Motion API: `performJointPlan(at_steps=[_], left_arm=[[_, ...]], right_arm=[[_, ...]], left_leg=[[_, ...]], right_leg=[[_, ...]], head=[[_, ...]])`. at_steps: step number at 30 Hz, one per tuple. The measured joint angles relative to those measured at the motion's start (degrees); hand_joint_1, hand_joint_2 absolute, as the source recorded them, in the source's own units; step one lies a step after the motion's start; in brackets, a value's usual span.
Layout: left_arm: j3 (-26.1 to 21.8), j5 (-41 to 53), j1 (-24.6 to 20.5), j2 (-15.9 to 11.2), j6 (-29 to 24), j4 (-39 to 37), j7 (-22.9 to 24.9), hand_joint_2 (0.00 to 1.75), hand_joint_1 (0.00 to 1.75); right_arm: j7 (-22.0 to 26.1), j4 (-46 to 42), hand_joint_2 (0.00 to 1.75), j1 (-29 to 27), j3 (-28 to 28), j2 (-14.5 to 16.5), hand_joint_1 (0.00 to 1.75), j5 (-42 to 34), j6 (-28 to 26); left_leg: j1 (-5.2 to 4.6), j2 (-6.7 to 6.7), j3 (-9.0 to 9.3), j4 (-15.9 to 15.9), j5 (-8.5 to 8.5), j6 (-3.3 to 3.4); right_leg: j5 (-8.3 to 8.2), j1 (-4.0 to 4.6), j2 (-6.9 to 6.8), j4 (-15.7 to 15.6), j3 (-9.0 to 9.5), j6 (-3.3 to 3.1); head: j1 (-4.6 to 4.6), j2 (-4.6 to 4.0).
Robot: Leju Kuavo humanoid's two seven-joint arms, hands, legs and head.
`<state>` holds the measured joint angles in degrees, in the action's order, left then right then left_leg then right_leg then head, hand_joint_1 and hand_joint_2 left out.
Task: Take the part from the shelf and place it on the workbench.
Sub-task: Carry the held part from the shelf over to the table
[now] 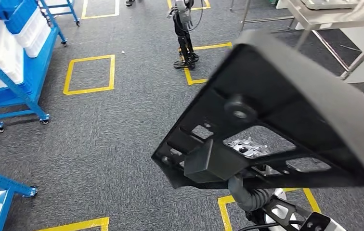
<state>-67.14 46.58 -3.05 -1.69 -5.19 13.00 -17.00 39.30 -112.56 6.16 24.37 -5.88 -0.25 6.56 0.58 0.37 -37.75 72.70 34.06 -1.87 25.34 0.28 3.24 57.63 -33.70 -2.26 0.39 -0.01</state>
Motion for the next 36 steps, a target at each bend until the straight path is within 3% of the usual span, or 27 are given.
performJointPlan(at_steps=[1,3,5,7,8,9,11,12,13,14,15,16,18,20,22,23,25,27,28,29,30,32,33,34,36], left_arm=[[0.02,0.15,-0.08,-0.2,0.2,0.0,-0.09,1.75,0.0],[0.04,0.38,-0.19,-0.6,0.18,0.01,-0.11,1.75,0.0],[0.01,0.32,-0.22,-0.92,-0.24,0.04,-0.08,1.75,0.0],[-0.05,0.05,-0.3,-1.18,-0.89,0.09,-0.04,1.75,0.0],[-0.09,-0.08,-0.37,-1.31,-1.21,0.13,0.04,1.75,0.0],[-0.16,-0.21,-0.37,-1.43,-1.51,0.17,0.2,1.75,0.0],[-0.47,-0.41,-0.02,-1.62,-1.97,0.25,0.72,1.75,0.0],[-0.72,-0.44,0.28,-1.66,-2.14,0.26,0.96,1.75,0.0],[-0.99,-0.46,0.56,-1.68,-2.25,0.27,1.14,1.75,0.0],[-1.24,-0.48,0.73,-1.69,-2.3,0.27,1.24,1.75,0.0],[-1.42,-0.5,0.8,-1.69,-2.33,0.28,1.29,1.75,0.0],[-1.52,-0.5,0.79,-1.67,-2.33,0.28,1.31,1.75,0.0],[-1.6,-0.5,0.79,-1.64,-2.32,0.28,1.31,1.75,0.0],[-1.7,-0.49,0.82,-1.63,-2.41,0.28,1.4,1.75,0.0],[-1.84,-0.46,0.73,-1.57,-2.54,0.28,1.51,1.75,0.0],[-1.89,-0.44,0.61,-1.49,-2.54,0.28,1.51,1.75,0.0],[-1.95,-0.39,0.44,-1.17,-2.29,0.27,1.34,1.75,0.0],[-2.19,-0.53,0.55,-0.82,-1.76,0.26,1.11,1.75,0.0],[-2.43,-0.72,0.64,-0.62,-1.45,0.26,0.93,1.75,0.0],[-2.68,-0.93,0.69,-0.35,-1.17,0.26,0.68,1.75,0.0],[-2.89,-1.11,0.67,-0.05,-0.94,0.26,0.39,1.75,0.0],[-3.08,-1.21,0.54,0.61,-0.58,0.26,-0.08,1.75,0.0],[-3.14,-1.21,0.46,0.88,-0.35,0.25,-0.23,1.75,0.0],[-3.23,-1.2,0.4,1.16,-0.1,0.23,-0.29,1.75,0.0],[-3.4,-1.2,0.25,1.6,0.19,0.19,0.03,1.75,0.0]], right_arm=[[0.0,0.19,1.75,-0.12,0.04,0.0,1.75,-0.05,-0.18],[0.0,0.51,1.75,-0.18,0.11,-0.01,1.75,-0.6,-0.22],[0.0,0.89,1.75,-0.24,0.14,-0.01,1.75,-1.74,0.35],[0.0,1.38,1.75,-0.35,0.13,0.09,1.75,-2.73,1.28],[0.0,1.65,1.75,-0.41,0.08,0.24,1.75,-2.98,1.7],[0.0,1.91,1.75,-0.42,0.01,0.49,1.75,-3.09,2.11],[0.0,2.57,1.75,-0.38,-0.16,1.25,1.75,-3.23,2.87],[0.0,3.02,1.75,-0.38,-0.25,1.61,1.75,-3.38,3.27],[0.0,3.51,1.75,-0.44,-0.35,1.91,1.75,-3.56,3.58],[0.0,3.99,1.75,-0.52,-0.46,2.12,1.75,-3.72,3.81],[0.0,4.4,1.75,-0.59,-0.57,2.27,1.75,-3.8,3.92],[0.0,4.72,1.75,-0.63,-0.66,2.42,1.75,-3.84,3.96],[0.0,5.12,1.75,-0.58,-0.81,2.74,1.75,-3.85,4.04],[0.0,5.42,1.75,-0.46,-0.97,3.1,1.75,-4.09,4.48],[0.0,5.99,1.75,-0.3,-1.12,3.4,1.75,-4.42,5.2],[0.0,6.41,1.75,-0.19,-1.17,3.53,1.75,-4.46,5.47],[0.0,7.45,1.75,0.32,-1.19,3.85,1.75,-4.41,5.81],[0.0,8.63,1.75,0.79,-1.17,4.14,1.75,-4.4,6.37],[0.0,9.24,1.75,0.89,-1.16,4.22,1.75,-4.4,6.82],[0.0,9.81,1.75,0.99,-1.15,4.22,1.75,-4.4,7.28],[0.0,10.34,1.75,1.19,-1.15,4.22,1.75,-4.36,7.63],[0.0,11.31,1.75,2.02,-1.12,4.22,1.75,-4.1,7.81],[0.0,11.8,1.75,2.61,-1.08,4.22,1.75,-3.93,7.69],[0.0,12.32,1.75,3.21,-1.03,4.22,1.75,-3.76,7.5],[0.0,13.45,1.75,4.06,-0.93,4.2,1.75,-3.54,6.91]], left_leg=[[0.04,-0.41,1.32,-3.21,-2.2,0.11],[0.26,-2.88,4.67,-11.09,-5.8,0.37],[0.24,-4.47,6.16,-14.77,-6.69,0.68],[0.15,-3.48,6.37,-15.16,-6.83,1.22],[0.2,-2.8,6.5,-15.42,-7.03,1.59],[0.26,-2.1,6.61,-15.7,-7.23,1.98],[0.18,-0.53,6.64,-16.02,-7.41,2.52],[0.08,0.28,6.6,-16.03,-7.37,2.65],[0.02,1.11,6.57,-16.03,-7.33,2.68],[-0.01,1.9,6.56,-16.02,-7.27,2.66],[-0.01,2.61,6.59,-16.01,-7.21,2.58],[-0.01,3.27,6.68,-16.01,-7.12,2.45],[-0.17,4.39,6.99,-15.93,-6.81,2.01],[-0.43,5.43,7.26,-15.83,-6.46,1.38],[-0.47,6.65,7.55,-15.87,-6.21,0.71],[-0.32,6.49,7.65,-15.68,-5.93,0.35],[-0.01,3.9,6.64,-12.77,-3.87,-0.23],[0.16,0.82,3.21,-5.35,-0.08,-0.51],[0.17,0.32,1.27,-1.49,1.34,-0.57],[0.17,0.12,-0.08,0.92,1.72,-0.57],[0.17,0.05,-0.44,1.14,0.89,-0.51],[0.25,-0.82,1.8,-4.82,-3.47,-0.25],[0.35,-2.28,3.44,-8.86,-5.4,-0.08],[0.46,-3.59,4.75,-12.17,-6.66,0.08],[0.46,-5.05,5.79,-14.91,-7.07,0.45]], right_leg=[[0.01,-0.03,0.74,0.08,0.07,0.06],[0.05,-0.07,2.21,0.36,0.01,0.36],[-0.07,-0.2,3.56,0.54,-0.39,0.99],[-0.33,-0.35,4.69,0.47,-0.73,1.76],[-0.11,-0.32,4.11,0.78,-0.93,2.05],[0.71,-0.24,2.71,1.95,-1.51,2.32],[4.1,-0.23,-1.04,7.84,-4.31,2.77],[5.99,-0.39,-2.11,11.94,-6.3,3.0],[7.24,-0.58,-2.54,15.44,-8.01,3.18],[7.48,-0.78,-2.74,17.26,-8.9,3.34],[6.61,-0.93,-2.97,16.64,-8.56,3.44],[4.92,-1.02,-3.45,13.66,-6.97,3.45],[1.68,-0.77,-5.98,5.13,-2.35,3.1],[0.73,-0.29,-7.56,0.69,-0.14,2.42],[0.76,-0.08,-6.4,0.3,-0.23,1.73],[0.63,-0.15,-5.7,0.14,-0.17,1.4],[0.33,-0.45,-4.4,-0.24,0.04,0.75],[0.24,-0.54,-3.05,-0.3,0.09,0.4],[0.23,-0.49,-2.26,-0.29,0.09,0.33],[0.23,-0.44,-1.42,-0.26,0.12,0.31],[0.23,-0.41,-0.59,-0.21,0.18,0.32],[0.29,-0.45,1.01,-0.09,0.38,0.45],[0.34,-0.41,1.78,0.05,0.39,0.62],[0.35,-0.4,2.5,0.19,0.28,0.88],[0.16,-0.51,3.86,0.29,-0.2,1.64]], head=[[0.01,0.01],[0.03,0.0],[0.03,-0.01],[0.04,0.0],[0.07,0.0],[0.17,0.0],[0.32,0.01],[0.37,0.01],[0.37,0.01],[0.37,0.01],[0.37,0.0],[0.39,0.0],[0.4,-0.01],[0.28,-0.02],[0.18,-0.01],[0.16,0.0],[-0.05,0.0],[-0.35,0.01],[-0.4,0.0],[-0.42,0.0],[-0.41,-0.01],[-0.43,0.0],[-0.41,0.0],[-0.39,0.0],[-0.38,0.0]])
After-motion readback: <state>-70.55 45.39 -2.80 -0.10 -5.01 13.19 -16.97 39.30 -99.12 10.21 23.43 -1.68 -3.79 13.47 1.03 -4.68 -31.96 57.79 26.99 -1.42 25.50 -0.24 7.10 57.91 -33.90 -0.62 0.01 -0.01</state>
